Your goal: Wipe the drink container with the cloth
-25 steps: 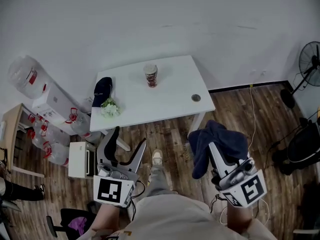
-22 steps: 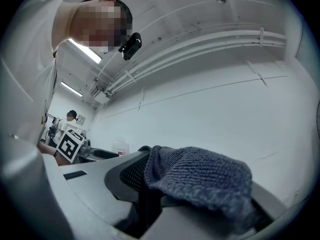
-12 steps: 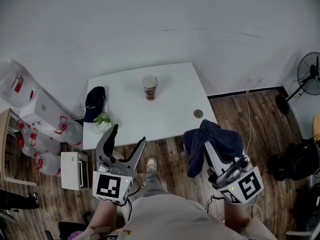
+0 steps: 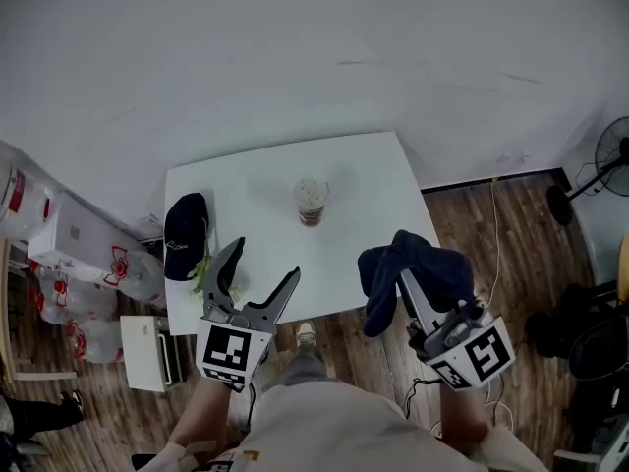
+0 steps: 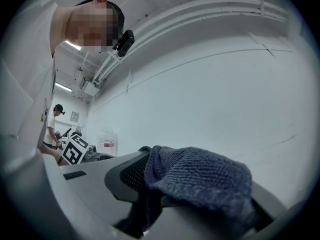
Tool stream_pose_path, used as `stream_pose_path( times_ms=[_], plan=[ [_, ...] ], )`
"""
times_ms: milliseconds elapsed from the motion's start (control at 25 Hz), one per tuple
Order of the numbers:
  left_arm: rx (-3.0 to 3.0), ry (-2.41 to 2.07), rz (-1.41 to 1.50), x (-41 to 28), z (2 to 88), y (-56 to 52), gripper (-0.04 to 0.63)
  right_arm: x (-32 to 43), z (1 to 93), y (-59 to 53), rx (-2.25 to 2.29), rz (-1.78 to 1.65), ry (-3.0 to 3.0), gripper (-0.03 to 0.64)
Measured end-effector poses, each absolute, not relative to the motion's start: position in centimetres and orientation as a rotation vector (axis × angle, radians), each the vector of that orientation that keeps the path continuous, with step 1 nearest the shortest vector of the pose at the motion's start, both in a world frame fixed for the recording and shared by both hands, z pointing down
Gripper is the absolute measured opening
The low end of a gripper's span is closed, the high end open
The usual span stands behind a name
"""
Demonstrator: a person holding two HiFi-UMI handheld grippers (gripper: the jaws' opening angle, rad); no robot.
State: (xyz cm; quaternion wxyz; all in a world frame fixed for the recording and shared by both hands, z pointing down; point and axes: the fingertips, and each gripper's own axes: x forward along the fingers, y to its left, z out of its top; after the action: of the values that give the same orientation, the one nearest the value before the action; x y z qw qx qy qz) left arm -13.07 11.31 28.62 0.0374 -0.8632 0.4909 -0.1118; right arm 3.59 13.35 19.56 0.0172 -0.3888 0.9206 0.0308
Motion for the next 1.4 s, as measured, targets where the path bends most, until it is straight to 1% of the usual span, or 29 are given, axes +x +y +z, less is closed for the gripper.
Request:
stream_pose_path(
  times_ms=[360,640,840,1000,1240,1400],
  plan=[
    [-2.754,1.427,-0.487,-13.7,36.6,0.9,0.382,0.1,25.4,1.9,-1.317,0.048,2.965,0.078],
    [-2.880,1.402,-0.645,-12.3,45.0,-2.9,0.394,-0.5,30.3,-3.5,-1.339,-0.070,3.010,0.078],
    [-2.946,1.422,-0.763,-11.1,50.1,-4.9,0.416,-0.6,32.9,-6.6,-1.310,-0.114,3.043,0.078],
    [-2.975,1.467,-0.777,-9.9,52.8,-6.8,0.419,-0.6,35.1,-9.2,-1.240,-0.149,3.077,0.078],
    [-3.010,1.530,-0.723,-8.2,54.9,-9.0,0.419,-1.5,37.9,-13.0,-1.079,-0.194,3.155,0.078],
    [-2.991,1.535,-0.760,-7.4,56.1,-10.1,0.419,-3.2,39.8,-15.1,-0.977,-0.183,3.229,0.080]
  ],
)
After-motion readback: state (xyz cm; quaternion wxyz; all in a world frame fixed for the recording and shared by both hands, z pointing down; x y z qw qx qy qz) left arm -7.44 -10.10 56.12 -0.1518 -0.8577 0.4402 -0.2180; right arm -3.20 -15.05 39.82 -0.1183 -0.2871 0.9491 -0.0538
